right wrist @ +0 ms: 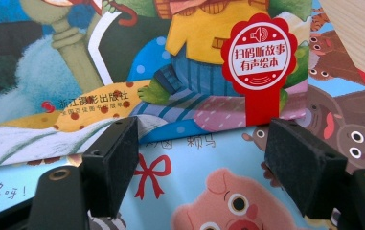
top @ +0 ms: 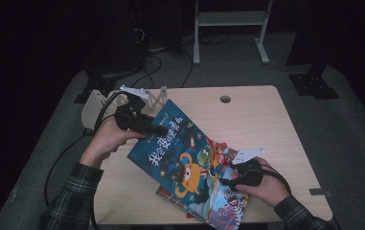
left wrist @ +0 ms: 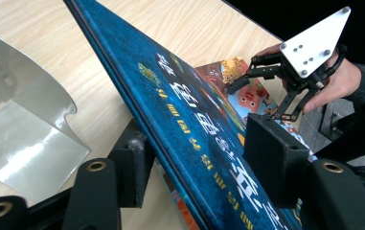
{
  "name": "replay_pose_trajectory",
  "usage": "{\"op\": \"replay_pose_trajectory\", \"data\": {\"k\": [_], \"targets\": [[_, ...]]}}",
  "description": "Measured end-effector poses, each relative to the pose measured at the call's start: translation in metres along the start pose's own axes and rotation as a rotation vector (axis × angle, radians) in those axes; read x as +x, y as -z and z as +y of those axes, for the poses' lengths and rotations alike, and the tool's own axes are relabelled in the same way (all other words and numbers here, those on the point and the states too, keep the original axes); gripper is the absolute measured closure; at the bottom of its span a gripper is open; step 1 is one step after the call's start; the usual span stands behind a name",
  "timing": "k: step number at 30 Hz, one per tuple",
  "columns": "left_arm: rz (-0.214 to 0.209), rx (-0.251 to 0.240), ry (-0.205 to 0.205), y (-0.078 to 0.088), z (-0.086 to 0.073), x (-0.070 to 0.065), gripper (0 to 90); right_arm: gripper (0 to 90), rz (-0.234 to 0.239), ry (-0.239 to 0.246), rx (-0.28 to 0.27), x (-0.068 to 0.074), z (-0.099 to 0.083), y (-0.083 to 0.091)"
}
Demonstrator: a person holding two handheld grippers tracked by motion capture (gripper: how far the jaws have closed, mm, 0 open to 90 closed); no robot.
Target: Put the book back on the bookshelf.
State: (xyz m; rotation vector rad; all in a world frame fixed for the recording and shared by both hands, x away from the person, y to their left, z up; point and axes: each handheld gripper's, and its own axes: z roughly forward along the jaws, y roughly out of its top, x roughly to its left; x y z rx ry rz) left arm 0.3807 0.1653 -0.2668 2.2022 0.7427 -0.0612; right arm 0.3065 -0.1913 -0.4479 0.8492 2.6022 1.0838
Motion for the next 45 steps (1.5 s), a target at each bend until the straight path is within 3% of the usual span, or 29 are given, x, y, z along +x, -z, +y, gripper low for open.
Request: {"op": "replay_pose_trajectory", "data": {"k": [2, 3, 5, 19, 23, 27, 31, 33, 38, 45], "targets": [[-0.001, 0.010, 0.006, 0.001, 0.000, 0.000, 46.9, 25.8, 0.001, -0.002, -0.001, 0.000, 0.000, 0.000], [0.001, 0.015, -0.007, 0.001, 0.000, 0.000, 52.4, 25.7, 0.001, -0.001, -0.001, 0.000, 0.000, 0.000], [-0.047, 0.003, -0.006, 0.001, -0.001, -0.001, 58.7, 25.5, 0.002, -0.002, -0.002, 0.000, 0.000, 0.000], [-0.061, 0.015, 0.038, 0.001, 0.002, 0.002, 61.8, 28.0, 0.002, -0.015, -0.012, -0.001, -0.001, 0.001], [-0.067, 0.018, 0.052, 0.001, 0.002, 0.004, 62.8, 30.5, -0.022, -0.033, -0.030, -0.007, -0.001, 0.006], [-0.078, 0.020, 0.066, 0.001, 0.001, 0.006, 63.6, 31.1, -0.074, -0.097, -0.083, -0.025, -0.003, 0.016], [-0.085, 0.024, 0.079, 0.000, 0.003, 0.008, 64.5, 29.6, -0.164, -0.175, -0.129, -0.056, -0.010, 0.027], [-0.092, 0.026, 0.101, -0.001, 0.003, 0.009, 65.3, 29.9, -0.211, -0.212, -0.120, -0.071, -0.014, 0.030], [-0.098, 0.029, 0.110, -0.002, 0.008, 0.010, 66.5, 30.9, -0.290, -0.269, -0.095, -0.099, -0.026, 0.027], [-0.087, 0.046, 0.114, -0.001, 0.022, 0.008, 69.0, 31.4, -0.387, -0.347, -0.055, -0.129, -0.042, 0.017]]}}
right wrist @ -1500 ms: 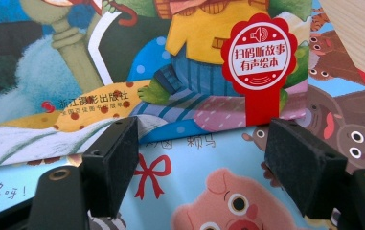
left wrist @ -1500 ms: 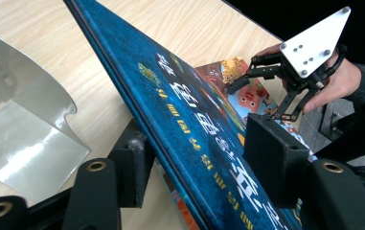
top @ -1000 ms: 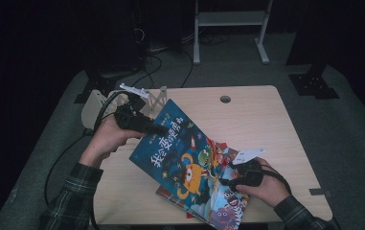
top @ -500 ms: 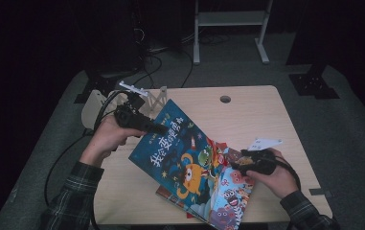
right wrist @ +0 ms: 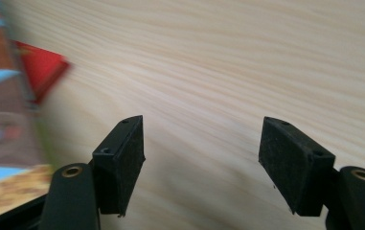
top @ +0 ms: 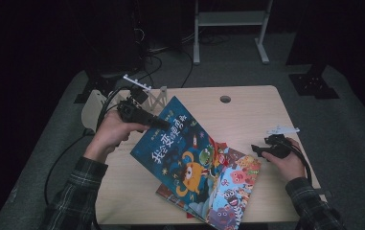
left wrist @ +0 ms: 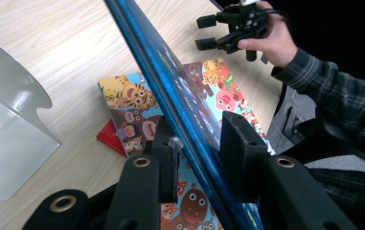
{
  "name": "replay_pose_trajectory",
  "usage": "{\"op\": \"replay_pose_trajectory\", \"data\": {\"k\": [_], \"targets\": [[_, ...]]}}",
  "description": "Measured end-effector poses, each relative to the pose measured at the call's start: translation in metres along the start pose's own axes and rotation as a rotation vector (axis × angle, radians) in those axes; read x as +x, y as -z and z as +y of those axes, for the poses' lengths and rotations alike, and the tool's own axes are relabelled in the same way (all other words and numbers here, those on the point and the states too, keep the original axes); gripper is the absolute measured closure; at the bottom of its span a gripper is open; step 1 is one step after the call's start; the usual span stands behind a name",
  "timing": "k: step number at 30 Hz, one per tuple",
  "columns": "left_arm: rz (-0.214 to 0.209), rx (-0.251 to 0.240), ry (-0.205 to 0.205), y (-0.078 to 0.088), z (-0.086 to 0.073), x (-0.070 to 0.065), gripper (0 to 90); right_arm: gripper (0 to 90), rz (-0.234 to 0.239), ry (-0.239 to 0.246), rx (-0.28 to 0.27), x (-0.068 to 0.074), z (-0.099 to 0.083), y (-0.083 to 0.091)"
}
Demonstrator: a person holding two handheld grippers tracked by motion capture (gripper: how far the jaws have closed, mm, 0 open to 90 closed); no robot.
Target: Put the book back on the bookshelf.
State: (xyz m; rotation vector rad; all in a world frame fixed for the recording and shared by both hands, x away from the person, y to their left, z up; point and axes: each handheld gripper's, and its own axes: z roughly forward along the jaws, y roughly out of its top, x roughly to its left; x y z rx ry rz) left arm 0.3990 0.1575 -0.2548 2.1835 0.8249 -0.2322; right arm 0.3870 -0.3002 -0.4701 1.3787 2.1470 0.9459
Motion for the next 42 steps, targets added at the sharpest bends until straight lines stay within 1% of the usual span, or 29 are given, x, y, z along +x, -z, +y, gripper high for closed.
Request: {"op": "replay_pose_trajectory", "data": {"k": [2, 3, 4, 7, 11, 13, 15, 23, 25, 29, 33, 38, 42], "targets": [[0.006, 0.001, 0.000, 0.001, 0.005, -0.002, 69.8, 31.7, -0.031, -0.008, 0.027, -0.005, -0.002, -0.005], [0.008, 0.004, -0.006, 0.002, 0.007, -0.003, 70.2, 30.6, -0.042, -0.011, 0.042, -0.007, -0.004, -0.007], [0.010, 0.004, -0.010, 0.002, 0.009, -0.005, 70.6, 30.9, -0.037, -0.036, 0.034, -0.009, -0.005, -0.008], [0.011, 0.005, -0.022, 0.004, 0.014, -0.009, 71.7, 28.1, -0.050, -0.053, 0.021, -0.013, -0.006, -0.009], [0.017, 0.005, -0.040, 0.007, 0.022, -0.015, 73.3, 20.4, -0.062, -0.059, 0.006, -0.015, -0.008, -0.011], [0.021, 0.009, -0.052, 0.008, 0.025, -0.019, 73.9, 14.5, -0.074, -0.067, -0.012, -0.015, -0.009, -0.015], [0.024, 0.010, -0.058, 0.009, 0.028, -0.022, 74.5, 13.8, -0.078, -0.076, -0.008, -0.015, -0.008, -0.015], [0.032, 0.008, -0.090, 0.016, 0.040, -0.034, 77.5, 13.6, -0.079, -0.075, -0.007, -0.015, -0.008, -0.015], [0.039, 0.017, -0.106, 0.018, 0.043, -0.037, 78.2, 13.6, -0.079, -0.075, -0.007, -0.015, -0.008, -0.015], [0.055, 0.029, -0.124, 0.023, 0.047, -0.043, 79.3, 13.4, -0.078, -0.075, -0.006, -0.015, -0.008, -0.015], [0.059, 0.032, -0.132, 0.027, 0.049, -0.046, 80.7, 13.3, -0.078, -0.075, -0.007, -0.015, -0.008, -0.015], [0.095, 0.050, -0.144, 0.032, 0.051, -0.052, 81.2, 13.3, -0.078, -0.075, -0.007, -0.015, -0.008, -0.015], [0.131, 0.070, -0.171, 0.039, 0.052, -0.058, 82.1, 13.3, -0.078, -0.075, -0.006, -0.015, -0.008, -0.015]]}}
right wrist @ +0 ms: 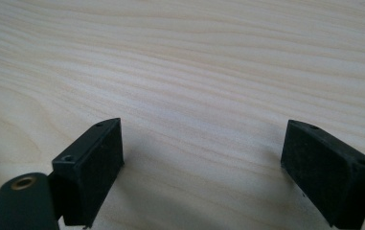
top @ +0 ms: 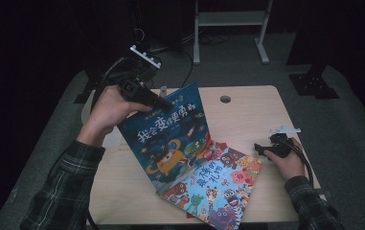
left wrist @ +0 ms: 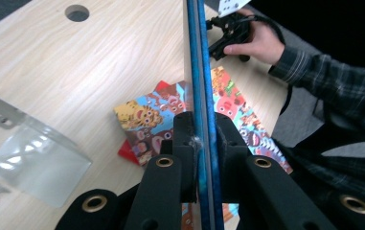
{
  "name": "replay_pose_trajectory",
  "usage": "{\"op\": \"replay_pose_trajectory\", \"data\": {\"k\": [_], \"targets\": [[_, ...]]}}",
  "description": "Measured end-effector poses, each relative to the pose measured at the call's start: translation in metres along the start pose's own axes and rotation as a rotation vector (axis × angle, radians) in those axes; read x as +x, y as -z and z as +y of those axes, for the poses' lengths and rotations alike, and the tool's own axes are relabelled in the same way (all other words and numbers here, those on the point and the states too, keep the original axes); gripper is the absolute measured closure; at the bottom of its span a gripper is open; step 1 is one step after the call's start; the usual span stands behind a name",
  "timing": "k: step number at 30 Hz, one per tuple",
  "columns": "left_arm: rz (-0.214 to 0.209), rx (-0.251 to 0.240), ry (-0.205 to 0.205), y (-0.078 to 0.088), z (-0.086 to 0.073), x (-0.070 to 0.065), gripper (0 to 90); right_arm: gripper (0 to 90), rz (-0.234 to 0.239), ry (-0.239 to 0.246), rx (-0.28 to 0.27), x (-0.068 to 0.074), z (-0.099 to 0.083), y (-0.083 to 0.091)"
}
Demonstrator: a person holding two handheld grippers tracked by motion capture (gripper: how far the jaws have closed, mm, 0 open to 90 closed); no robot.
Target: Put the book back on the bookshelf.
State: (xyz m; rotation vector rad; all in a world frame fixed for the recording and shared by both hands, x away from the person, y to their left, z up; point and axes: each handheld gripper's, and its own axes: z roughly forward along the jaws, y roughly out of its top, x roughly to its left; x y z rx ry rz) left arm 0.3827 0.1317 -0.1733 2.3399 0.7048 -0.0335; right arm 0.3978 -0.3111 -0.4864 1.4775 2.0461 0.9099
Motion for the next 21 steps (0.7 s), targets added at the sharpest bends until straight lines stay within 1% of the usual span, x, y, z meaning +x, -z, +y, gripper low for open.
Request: {"op": "replay_pose_trajectory", "data": {"k": [2, 3, 5, 7, 10, 13, 15, 21], "targets": [[0.014, -0.005, -0.021, 0.004, -0.001, -0.003, 82.5, 13.3, 0.000, 0.000, 0.000, 0.000, 0.000, 0.000], [0.032, -0.007, -0.027, 0.006, -0.001, -0.004, 82.5, 13.3, 0.000, 0.000, 0.000, 0.000, 0.000, 0.000], [0.059, -0.015, -0.024, 0.011, -0.002, -0.004, 82.6, 13.2, -0.001, 0.000, 0.000, 0.000, 0.000, 0.000], [0.066, -0.026, -0.015, 0.015, -0.004, -0.002, 82.5, 13.2, -0.001, -0.001, 0.000, 0.000, 0.000, 0.000], [0.061, -0.035, -0.008, 0.021, -0.008, 0.001, 82.5, 13.2, -0.001, 0.000, 0.000, 0.000, 0.000, 0.000], [0.066, -0.044, 0.001, 0.026, -0.013, 0.004, 82.5, 13.2, -0.001, 0.000, 0.000, 0.000, 0.000, 0.000], [0.078, -0.046, 0.007, 0.031, -0.018, 0.006, 82.5, 13.2, -0.001, -0.001, 0.000, 0.000, 0.000, 0.000], [0.105, -0.065, 0.044, 0.045, -0.033, 0.017, 82.5, 13.2, -0.001, -0.001, 0.000, 0.000, 0.000, 0.000]]}}
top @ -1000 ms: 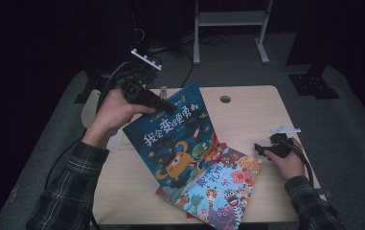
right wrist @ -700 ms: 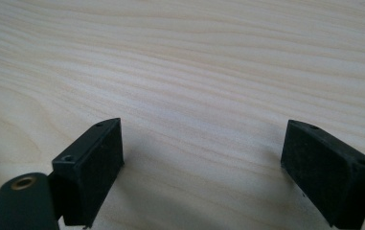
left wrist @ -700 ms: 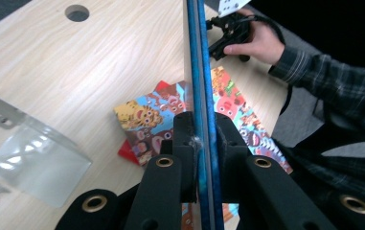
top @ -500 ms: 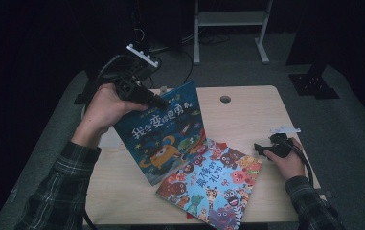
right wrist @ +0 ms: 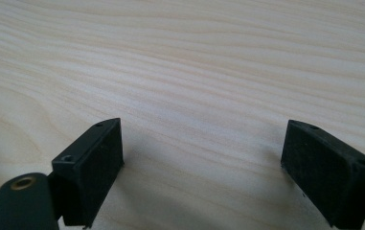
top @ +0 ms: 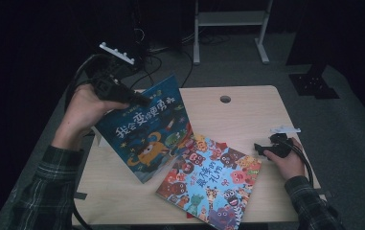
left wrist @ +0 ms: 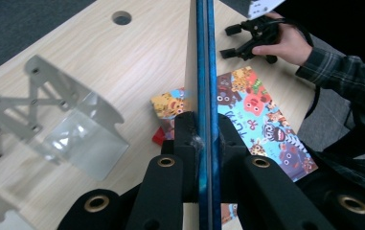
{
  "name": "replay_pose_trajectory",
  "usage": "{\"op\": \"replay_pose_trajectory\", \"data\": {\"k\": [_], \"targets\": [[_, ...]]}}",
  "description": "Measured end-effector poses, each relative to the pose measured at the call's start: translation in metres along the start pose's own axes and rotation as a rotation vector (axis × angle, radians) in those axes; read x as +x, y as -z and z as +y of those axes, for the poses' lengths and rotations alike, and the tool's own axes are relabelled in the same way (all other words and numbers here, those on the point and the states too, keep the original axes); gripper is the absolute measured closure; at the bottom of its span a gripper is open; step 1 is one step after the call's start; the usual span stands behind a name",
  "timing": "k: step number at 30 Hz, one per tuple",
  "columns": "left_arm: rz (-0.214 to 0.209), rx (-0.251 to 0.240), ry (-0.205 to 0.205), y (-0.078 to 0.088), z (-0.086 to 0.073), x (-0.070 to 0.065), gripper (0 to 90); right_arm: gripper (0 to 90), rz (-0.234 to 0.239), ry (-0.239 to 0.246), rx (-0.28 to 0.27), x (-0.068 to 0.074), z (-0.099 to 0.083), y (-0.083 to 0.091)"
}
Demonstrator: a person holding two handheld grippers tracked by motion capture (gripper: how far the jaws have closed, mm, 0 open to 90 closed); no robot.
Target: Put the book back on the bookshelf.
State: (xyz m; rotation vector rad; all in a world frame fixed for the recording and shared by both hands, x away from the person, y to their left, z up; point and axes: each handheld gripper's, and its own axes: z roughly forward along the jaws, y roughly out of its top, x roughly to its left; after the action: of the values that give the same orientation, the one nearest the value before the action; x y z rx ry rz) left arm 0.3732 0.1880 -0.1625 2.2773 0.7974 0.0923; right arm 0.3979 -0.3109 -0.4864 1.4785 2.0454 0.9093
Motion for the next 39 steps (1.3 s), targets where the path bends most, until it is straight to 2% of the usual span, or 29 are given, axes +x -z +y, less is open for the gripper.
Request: {"op": "replay_pose_trajectory", "data": {"k": [16, 27, 33, 39], "targets": [[0.062, -0.012, 0.091, 0.031, -0.043, 0.029, 82.4, 12.9, -0.002, -0.001, 0.000, 0.000, 0.000, 0.000], [0.105, -0.010, 0.149, 0.046, -0.071, 0.045, 82.5, 12.9, -0.003, -0.002, 0.000, 0.000, 0.000, 0.000], [0.145, -0.002, 0.184, 0.055, -0.086, 0.053, 82.5, 12.9, -0.003, -0.002, 0.000, 0.000, 0.000, 0.000], [0.170, -0.013, 0.219, 0.065, -0.097, 0.060, 82.4, 12.9, -0.003, -0.002, 0.000, 0.000, 0.000, 0.000]]}}
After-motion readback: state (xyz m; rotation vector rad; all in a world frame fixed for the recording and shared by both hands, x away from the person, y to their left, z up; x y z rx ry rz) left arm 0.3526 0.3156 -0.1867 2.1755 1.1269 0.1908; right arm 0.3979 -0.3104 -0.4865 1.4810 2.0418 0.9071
